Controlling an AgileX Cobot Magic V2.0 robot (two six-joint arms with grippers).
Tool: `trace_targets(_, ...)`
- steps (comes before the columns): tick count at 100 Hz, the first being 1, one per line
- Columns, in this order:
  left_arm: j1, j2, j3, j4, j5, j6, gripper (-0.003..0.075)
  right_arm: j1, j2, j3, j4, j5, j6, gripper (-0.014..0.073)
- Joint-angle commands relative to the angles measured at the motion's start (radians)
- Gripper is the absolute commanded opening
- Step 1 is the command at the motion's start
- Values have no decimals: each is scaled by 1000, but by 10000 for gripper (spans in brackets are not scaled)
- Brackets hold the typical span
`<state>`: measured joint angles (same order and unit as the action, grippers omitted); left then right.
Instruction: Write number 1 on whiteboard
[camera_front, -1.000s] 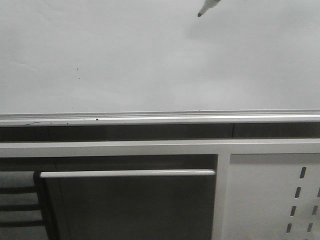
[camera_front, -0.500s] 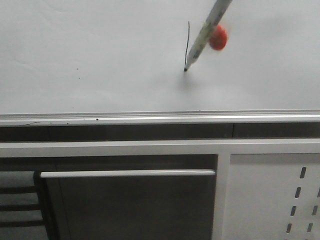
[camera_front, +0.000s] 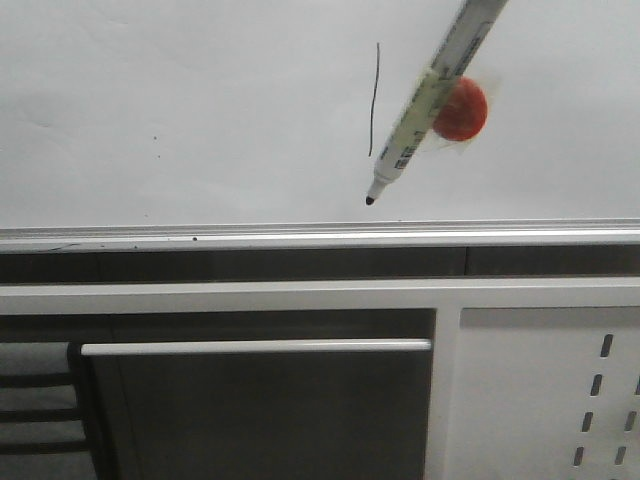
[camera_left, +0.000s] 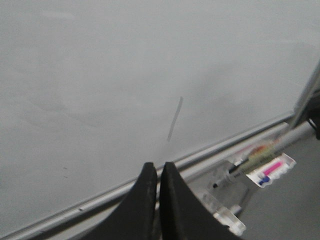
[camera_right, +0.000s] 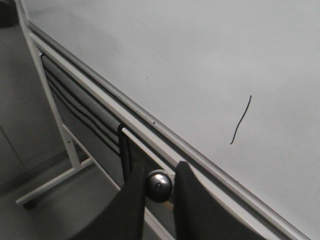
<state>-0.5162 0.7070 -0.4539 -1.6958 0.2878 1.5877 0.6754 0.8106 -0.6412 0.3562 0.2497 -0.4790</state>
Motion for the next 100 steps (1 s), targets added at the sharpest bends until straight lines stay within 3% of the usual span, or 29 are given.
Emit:
trace_targets(1,2,75,-38,-15,149,1,-19,2,-12,-77,0,10,-5,-44)
trace_targets(16,2,221,-77,-1,318,2,22,2,24,-146,1,77,-5,-44)
trace_targets(28,2,326,-131,4,407,9,143,2,74,-210,3,144,-5,-44)
trace_targets(44,0,408,-184,29,457,55,269,2,147,-295,16,213,-5,-44)
trace_targets(55,0,436,-206,52,457,78,312,2,199,-348,25,259,-5,-44)
trace_targets(86,-1,441,-213,45,455,200,319,2,309,-450,55,329,-11,-44)
trace_targets(100,-1,443,-213,42,451,209,319,2,346,-487,187,368,-125,-44)
